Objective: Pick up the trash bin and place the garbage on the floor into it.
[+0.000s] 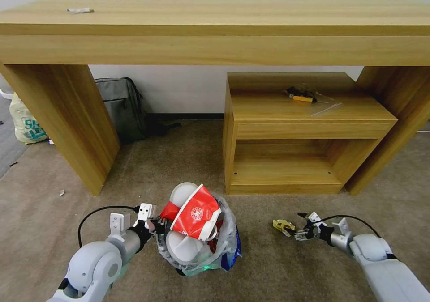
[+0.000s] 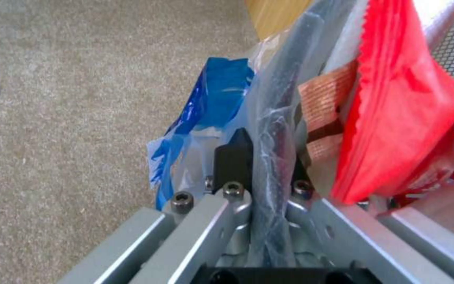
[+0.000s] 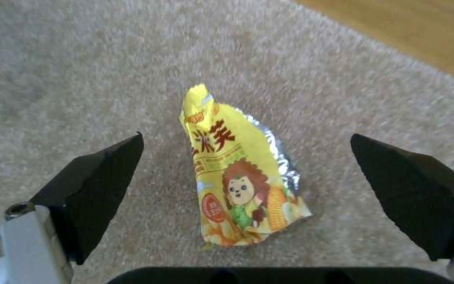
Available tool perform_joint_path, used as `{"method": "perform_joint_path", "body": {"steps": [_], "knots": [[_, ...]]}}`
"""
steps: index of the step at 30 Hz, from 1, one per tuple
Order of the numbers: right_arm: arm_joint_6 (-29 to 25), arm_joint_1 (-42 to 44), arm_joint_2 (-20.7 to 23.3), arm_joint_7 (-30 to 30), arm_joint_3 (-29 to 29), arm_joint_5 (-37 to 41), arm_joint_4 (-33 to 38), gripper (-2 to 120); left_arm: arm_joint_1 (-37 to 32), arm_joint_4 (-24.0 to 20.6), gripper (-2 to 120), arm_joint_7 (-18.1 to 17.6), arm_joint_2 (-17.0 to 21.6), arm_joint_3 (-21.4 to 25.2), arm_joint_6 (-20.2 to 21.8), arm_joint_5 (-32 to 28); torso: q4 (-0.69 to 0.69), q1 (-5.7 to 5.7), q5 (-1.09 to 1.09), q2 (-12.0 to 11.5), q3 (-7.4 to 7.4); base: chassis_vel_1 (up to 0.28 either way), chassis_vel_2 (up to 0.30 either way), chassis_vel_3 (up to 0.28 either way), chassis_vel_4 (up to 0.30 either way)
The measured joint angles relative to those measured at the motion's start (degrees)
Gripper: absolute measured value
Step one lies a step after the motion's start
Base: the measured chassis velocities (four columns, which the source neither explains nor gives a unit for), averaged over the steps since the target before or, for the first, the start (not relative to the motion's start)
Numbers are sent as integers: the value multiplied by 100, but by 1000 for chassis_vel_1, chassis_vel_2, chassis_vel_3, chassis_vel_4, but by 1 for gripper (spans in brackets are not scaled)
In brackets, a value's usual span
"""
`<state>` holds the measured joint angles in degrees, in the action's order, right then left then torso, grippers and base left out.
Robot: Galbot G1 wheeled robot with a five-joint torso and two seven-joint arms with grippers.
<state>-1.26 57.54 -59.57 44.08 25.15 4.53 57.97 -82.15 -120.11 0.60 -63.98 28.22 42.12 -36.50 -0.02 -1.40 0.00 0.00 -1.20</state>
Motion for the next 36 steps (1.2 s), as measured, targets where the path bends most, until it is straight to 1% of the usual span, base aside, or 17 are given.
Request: {"method": "perform_joint_path", "body": {"steps": [3,5,8,14,17,18,21,22,23,24,26,28,29,30,32,34,36], "knots": [[-39,-58,-70,-38,-26,-71,-125,100,0,-1,0,0,3,2,0,-2,0,0,0,0,0,0,0,0,0],[-101,-186,-243,-155,-76,-133,-341,100,2,-2,0,-1,7,3,0,-4,0,0,0,1,0,0,0,0,0],[-118,-288,-358,-229,-113,-160,-501,100,2,-4,0,-1,6,2,1,-4,0,0,0,0,0,0,0,0,0],[-115,-437,-467,-322,-157,-175,-755,98,9,-9,0,-1,3,-4,1,-6,0,0,0,0,0,0,0,0,0],[-87,-493,-478,-361,-171,-175,-908,86,24,-9,0,-1,10,-4,2,-12,0,0,0,0,0,0,0,0,0],[-87,-493,-478,-361,-171,-175,-908,86,24,-9,0,-1,10,-4,2,-12,0,0,0,0,0,0,0,0,0],[-87,-526,-514,-382,-173,-170,-1057,72,32,-3,0,-1,9,-12,2,-13,0,0,0,0,0,0,0,0,0],[-87,-526,-514,-382,-173,-170,-1057,72,32,-3,0,-1,9,-12,2,-13,0,0,0,0,0,0,0,0,0],[-87,-529,-522,-390,-173,-167,-1076,67,32,-1,0,0,8,-15,1,-13,0,0,0,0,0,0,0,0,0],[-87,-538,-541,-409,-171,-157,-1129,59,32,6,0,1,8,-21,1,-13,0,0,0,0,0,0,0,0,0],[-87,-542,-549,-420,-170,-155,-1150,57,31,7,0,1,8,-22,2,-13,0,0,0,0,0,0,0,0,0],[-92,-558,-588,-468,-154,-150,-1205,45,31,11,0,6,20,-23,2,-13,0,0,-1,0,0,0,0,0,0],[-92,-558,-592,-480,-151,-146,-1205,41,32,11,0,8,24,-23,2,-13,0,0,-1,0,1,0,0,0,0],[-92,-558,-592,-480,-151,-146,-1205,41,32,11,0,8,24,-23,2,-13,0,0,-1,0,1,0,0,0,0],[-92,-529,-621,-541,-127,-131,-1178,30,39,12,0,14,36,-23,2,-16,0,0,1,0,0,0,0,0,0],[-92,-522,-626,-551,-123,-130,-1170,28,41,12,0,15,37,-23,2,-17,0,0,1,0,0,0,0,0,0],[-91,-483,-640,-579,-106,-129,-1128,15,42,13,0,18,37,-35,2,-18,1,0,1,0,0,0,0,0,0]]}}
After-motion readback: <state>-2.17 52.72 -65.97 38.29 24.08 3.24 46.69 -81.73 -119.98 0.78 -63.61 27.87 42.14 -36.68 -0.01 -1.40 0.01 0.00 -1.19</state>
